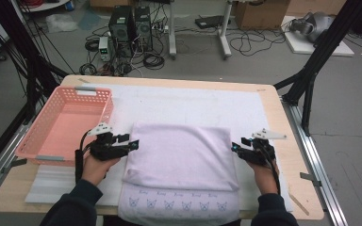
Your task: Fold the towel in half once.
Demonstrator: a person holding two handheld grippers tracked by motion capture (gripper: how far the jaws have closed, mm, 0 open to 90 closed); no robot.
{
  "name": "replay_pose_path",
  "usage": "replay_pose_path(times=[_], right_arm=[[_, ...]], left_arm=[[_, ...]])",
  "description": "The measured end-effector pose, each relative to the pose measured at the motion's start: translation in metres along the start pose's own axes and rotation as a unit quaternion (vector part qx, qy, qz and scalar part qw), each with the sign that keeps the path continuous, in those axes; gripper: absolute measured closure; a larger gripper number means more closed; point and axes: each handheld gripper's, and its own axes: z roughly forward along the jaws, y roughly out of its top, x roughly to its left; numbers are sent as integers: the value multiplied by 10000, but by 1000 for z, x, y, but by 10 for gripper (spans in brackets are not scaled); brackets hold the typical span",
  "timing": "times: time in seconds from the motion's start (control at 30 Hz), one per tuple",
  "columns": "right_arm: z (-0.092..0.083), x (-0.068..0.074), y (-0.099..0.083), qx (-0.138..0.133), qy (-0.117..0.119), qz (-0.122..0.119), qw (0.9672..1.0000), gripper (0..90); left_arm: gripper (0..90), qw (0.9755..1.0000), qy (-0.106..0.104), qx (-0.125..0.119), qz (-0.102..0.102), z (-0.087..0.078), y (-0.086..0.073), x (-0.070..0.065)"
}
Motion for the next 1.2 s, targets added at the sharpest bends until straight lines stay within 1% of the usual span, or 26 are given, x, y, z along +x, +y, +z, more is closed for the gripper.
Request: replay_pose_path(times=[0.03,0.1,0.17,0.2,0.23,0.27,0.33,0.37,0.4,0.43,0.5,0.53,0.57,0.63,0.7,0.73,0.77,0.83,0.9,0.93,1.0,1.03,1.07,1.1,1.17,1.2], right_arm=[[9,-3,5,13,-70,40,10000,413],[26,-8,13,173,-171,-5,9997,359],[44,-12,19,286,-100,-79,9995,257],[52,-12,21,381,-44,-62,9992,217],[61,-12,22,505,-81,-85,9987,206],[67,-11,23,648,-105,-94,9978,171],[71,-10,25,615,-119,-123,9980,180],[71,-10,26,648,-145,-147,9977,234],[69,-11,27,670,-152,-171,9975,393],[66,-12,28,658,-44,-238,9975,545],[64,-12,29,674,-104,-410,9968,695],[63,-13,29,679,-70,-485,9965,768],[63,-13,29,673,-119,-551,9961,799],[65,-15,29,605,-170,-551,9965,811],[66,-14,29,564,-214,-451,9972,806],[66,-15,28,556,-196,-382,9975,779],[65,-16,28,556,-161,-272,9980,721],[62,-20,28,515,-161,-150,9984,583],[60,-23,27,514,28,19,9987,558],[60,-22,26,577,-20,-31,9983,549],[62,-21,26,616,8,-31,9981,559],[63,-20,26,626,-3,-57,9980,585],[63,-20,26,630,14,-81,9980,618],[63,-19,26,639,34,-83,9979,676],[63,-18,27,656,154,-121,9977,785],[63,-18,27,660,223,-155,9975,825]], left_arm=[[412,10000,51,-40,-18,6,4,3],[404,9998,141,-110,-7,17,12,7],[399,9998,155,-127,-79,24,18,11],[395,9997,187,-131,-112,27,20,12],[395,9994,216,-200,-162,28,20,13],[392,9994,242,-165,-187,29,20,14],[377,9994,256,32,-234,31,17,15],[362,9994,250,118,-215,33,17,17],[359,9992,316,147,-189,34,16,17],[359,9990,384,150,-144,35,16,19],[357,9986,496,71,-136,37,15,25],[357,9975,694,79,-116,38,15,27],[363,9971,723,138,-174,40,17,30],[361,9973,694,175,-170,45,23,32],[356,9979,622,138,-123,50,30,34],[344,9978,635,144,-95,52,32,35],[343,9978,628,180,-125,56,34,37],[344,9969,744,237,-131,62,32,42],[345,9950,888,395,-228,69,28,48],[350,9941,935,494,-253,72,25,50],[354,9937,921,613,-203,77,21,51],[346,9940,891,616,-119,78,20,51],[322,9944,866,606,-99,79,20,50],[330,9939,902,631,-53,79,21,50],[383,9934,939,655,70,79,20,49],[430,9924,986,704,204,79,20,48]])
